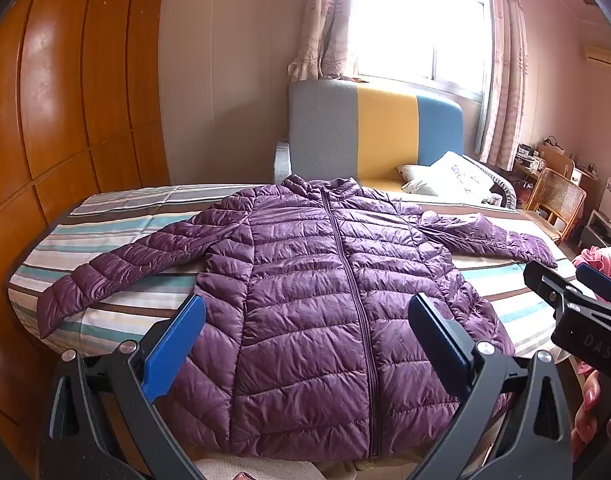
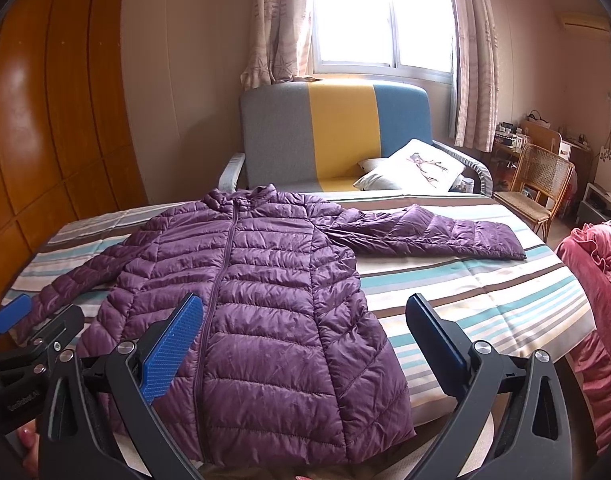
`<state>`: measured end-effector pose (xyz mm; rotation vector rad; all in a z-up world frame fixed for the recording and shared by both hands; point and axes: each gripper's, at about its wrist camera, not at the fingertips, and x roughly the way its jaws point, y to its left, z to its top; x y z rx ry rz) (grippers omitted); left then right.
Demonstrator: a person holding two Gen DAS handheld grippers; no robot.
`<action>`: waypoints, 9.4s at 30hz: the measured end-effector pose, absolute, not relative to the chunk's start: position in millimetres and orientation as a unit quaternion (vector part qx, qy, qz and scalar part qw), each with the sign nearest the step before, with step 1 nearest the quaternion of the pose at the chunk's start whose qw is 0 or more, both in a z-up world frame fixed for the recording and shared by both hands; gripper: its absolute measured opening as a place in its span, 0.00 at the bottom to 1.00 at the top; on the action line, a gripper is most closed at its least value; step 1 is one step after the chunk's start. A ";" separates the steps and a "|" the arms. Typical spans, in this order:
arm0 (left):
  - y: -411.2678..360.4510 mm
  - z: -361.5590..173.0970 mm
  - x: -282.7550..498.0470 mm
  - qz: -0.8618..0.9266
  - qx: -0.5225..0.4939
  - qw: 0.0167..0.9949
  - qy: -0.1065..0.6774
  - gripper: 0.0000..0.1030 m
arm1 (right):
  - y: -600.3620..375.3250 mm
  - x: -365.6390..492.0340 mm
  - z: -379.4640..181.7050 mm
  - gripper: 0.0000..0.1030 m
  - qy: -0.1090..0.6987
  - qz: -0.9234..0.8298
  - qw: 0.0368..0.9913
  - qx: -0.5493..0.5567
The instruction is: Fold large clothes
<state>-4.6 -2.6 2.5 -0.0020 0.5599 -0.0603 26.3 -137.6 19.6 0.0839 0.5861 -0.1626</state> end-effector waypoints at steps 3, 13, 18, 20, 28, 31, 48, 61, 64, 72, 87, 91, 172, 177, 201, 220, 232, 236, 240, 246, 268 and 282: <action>-2.8 1.6 -4.7 -0.031 -0.001 0.961 0.277 0.98 | -137.5 26.3 19.9 0.97 0.288 -0.081 0.953 0.040; -2.9 1.1 -3.8 -0.032 -0.002 0.960 0.277 0.98 | -137.9 26.5 20.2 0.97 0.289 -0.080 0.953 0.041; -3.0 0.9 -3.8 -0.031 -0.002 0.960 0.277 0.98 | -138.1 26.3 20.2 0.97 0.289 -0.080 0.953 0.042; -3.1 1.1 -3.9 -0.032 -0.002 0.960 0.277 0.98 | -137.9 26.5 20.7 0.97 0.288 -0.079 0.953 0.042; -2.3 2.6 -3.3 -0.032 -0.002 0.961 0.276 0.98 | -135.5 25.7 23.0 0.97 0.286 -0.075 0.954 0.040; -1.6 3.2 -3.7 -0.032 -0.004 0.960 0.277 0.98 | -135.2 25.5 23.2 0.97 0.285 -0.074 0.955 0.040; 1.3 1.0 -2.4 -0.029 -0.009 0.958 0.285 0.98 | -132.8 28.7 16.6 0.97 0.294 -0.071 0.952 0.041; 7.7 -15.4 14.4 -0.017 -0.016 0.949 0.314 0.98 | -149.9 55.4 3.7 0.97 0.324 -0.094 0.940 0.047; 12.5 -19.4 23.1 -0.008 -0.019 0.947 0.321 0.98 | -154.7 64.6 2.4 0.97 0.324 -0.099 0.940 0.046; 20.4 -33.7 54.4 -0.003 -0.024 0.942 0.336 0.98 | -174.2 98.3 -6.5 0.97 0.322 -0.121 0.938 0.028; 42.1 -94.8 159.7 0.024 -0.020 0.918 0.395 0.98 | -300.3 183.7 -85.3 0.97 0.409 -0.161 0.889 0.126; 48.6 -103.6 184.4 0.049 -0.006 0.918 0.394 0.98 | -336.9 197.7 -101.7 0.97 0.421 -0.222 0.872 0.114; 73.7 -155.2 265.0 0.097 -0.030 0.892 0.440 0.98 | -150.4 348.4 -82.8 0.15 0.342 0.025 0.939 0.004; 73.5 -155.3 265.0 0.097 -0.030 0.892 0.441 0.98 | -90.8 346.1 -88.8 0.15 0.341 0.096 0.933 -0.057; 73.3 -156.5 264.4 0.099 -0.028 0.892 0.440 0.98 | -86.4 308.2 -86.0 0.71 0.360 0.175 0.915 -0.045; 72.1 -156.5 264.7 0.102 -0.024 0.892 0.439 0.98 | -233.2 340.4 -128.8 0.24 0.440 -0.090 0.891 0.065; 49.9 -95.4 282.6 0.073 -0.046 0.919 0.384 0.98 | -244.0 329.9 -130.1 0.24 0.424 -0.075 0.898 0.089; 24.1 -88.8 328.5 0.049 -0.027 0.919 0.390 0.98 | -243.5 332.0 -131.1 0.24 0.421 -0.073 0.899 0.094; 13.7 -121.5 367.7 0.083 0.019 0.895 0.439 0.98 | -243.1 330.1 -130.4 0.24 0.421 -0.076 0.900 0.090; 33.1 -146.0 367.3 0.070 -0.029 0.893 0.444 0.98 | -241.2 330.8 -131.6 0.24 0.419 -0.078 0.901 0.083; 146.2 -113.6 273.4 0.191 -0.090 0.901 0.378 0.98 | -235.1 332.6 -133.5 0.24 0.419 -0.087 0.901 0.068; 279.1 -140.1 179.1 0.342 -0.250 0.836 0.347 0.87 | -234.0 332.8 -134.0 0.24 0.419 -0.091 0.901 0.062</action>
